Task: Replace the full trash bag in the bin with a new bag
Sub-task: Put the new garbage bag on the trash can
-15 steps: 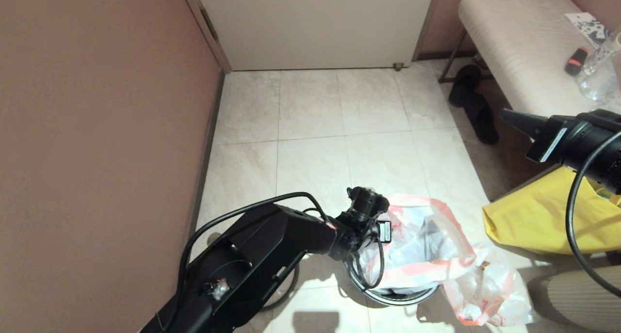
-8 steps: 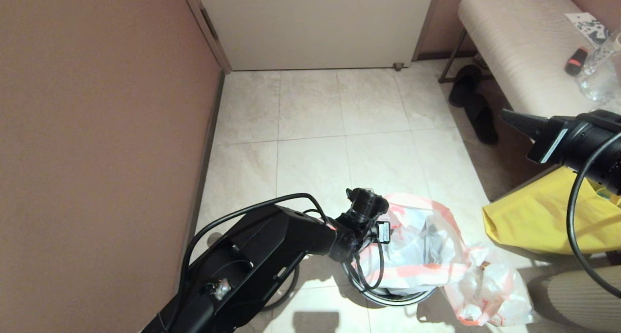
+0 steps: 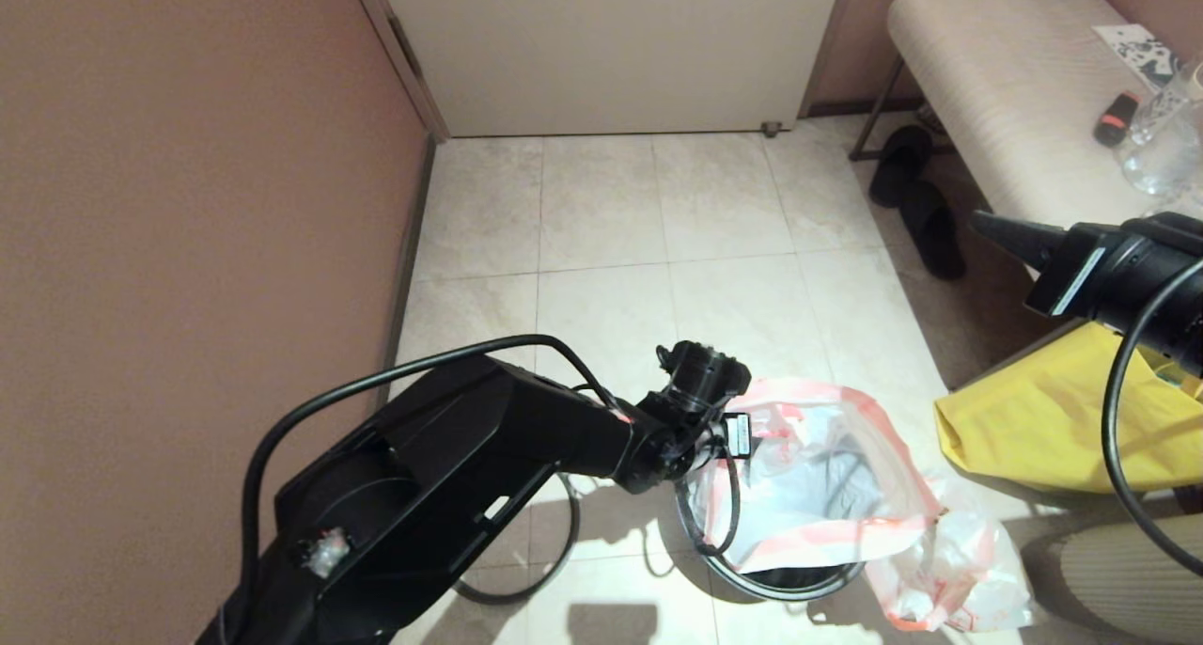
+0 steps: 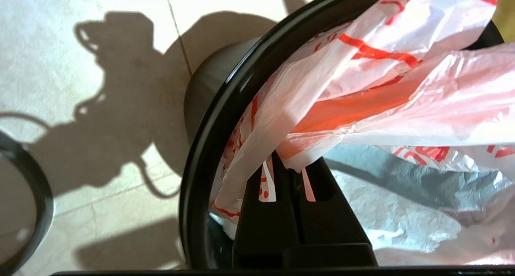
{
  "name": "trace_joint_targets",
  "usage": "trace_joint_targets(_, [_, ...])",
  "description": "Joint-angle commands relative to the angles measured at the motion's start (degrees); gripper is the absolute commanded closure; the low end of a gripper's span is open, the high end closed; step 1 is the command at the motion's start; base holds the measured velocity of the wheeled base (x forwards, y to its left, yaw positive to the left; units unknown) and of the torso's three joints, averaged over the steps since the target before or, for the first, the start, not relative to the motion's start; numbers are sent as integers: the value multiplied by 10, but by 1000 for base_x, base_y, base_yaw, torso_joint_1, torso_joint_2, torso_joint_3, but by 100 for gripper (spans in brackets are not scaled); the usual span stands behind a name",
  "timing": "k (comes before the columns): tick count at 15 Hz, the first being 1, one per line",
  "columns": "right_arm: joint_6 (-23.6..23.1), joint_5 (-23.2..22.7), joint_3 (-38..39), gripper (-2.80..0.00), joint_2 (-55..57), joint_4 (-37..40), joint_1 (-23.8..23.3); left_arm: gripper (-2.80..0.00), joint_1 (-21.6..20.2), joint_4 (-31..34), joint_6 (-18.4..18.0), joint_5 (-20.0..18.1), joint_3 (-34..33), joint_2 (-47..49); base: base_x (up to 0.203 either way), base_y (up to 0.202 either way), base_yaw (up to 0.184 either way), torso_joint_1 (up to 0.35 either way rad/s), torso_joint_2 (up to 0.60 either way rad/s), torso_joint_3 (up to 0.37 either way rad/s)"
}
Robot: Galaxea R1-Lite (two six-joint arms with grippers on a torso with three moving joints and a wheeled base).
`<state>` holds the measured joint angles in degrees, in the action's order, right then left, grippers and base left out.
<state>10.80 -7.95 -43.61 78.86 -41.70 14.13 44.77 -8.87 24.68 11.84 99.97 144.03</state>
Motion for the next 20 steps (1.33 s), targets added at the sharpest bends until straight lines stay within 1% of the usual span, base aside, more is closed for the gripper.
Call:
trace_joint_targets(1, [1, -6, -1, 0, 8, 4, -1, 0, 2, -2, 8, 0, -41, -49, 0, 0, 0, 0, 0, 0])
trace_joint_targets(4, [1, -8, -1, 0, 28, 8, 0, 0, 2, -4, 31, -3, -84, -80, 0, 0, 0, 0, 0, 0])
trace_joint_targets(5, [1, -8, -3, 0, 41, 20, 1, 0, 2, -4, 38, -6, -103, -100, 0, 0, 0, 0, 0, 0])
trace_joint_targets(8, [0, -8, -26, 0, 58, 107, 7, 0, 3, -22, 50, -42, -151, -156, 0, 0, 0, 0, 0, 0])
trace_joint_targets(11, [0, -8, -31, 0, 87, 116, 10, 0, 10, -37, 62, -57, -166, -176, 0, 0, 0, 0, 0, 0])
trace_joint_targets(14, [-3, -12, -38, 0, 142, 144, 8, 0, 8, -87, 94, -98, -193, -173, 0, 0, 0, 0, 0, 0])
trace_joint_targets(16, [-2, -33, -40, 0, 196, 147, 6, 0, 8, -112, 96, -117, -204, -169, 0, 0, 0, 0, 0, 0])
trace_joint_targets(18, [-1, -51, -41, 0, 234, 140, 2, 0, 6, -113, 111, -125, -202, -184, 0, 0, 0, 0, 0, 0])
trace_joint_targets(20, [-1, -55, -44, 0, 247, 141, -4, 0, 7, -111, 125, -148, -205, -207, 0, 0, 0, 0, 0, 0])
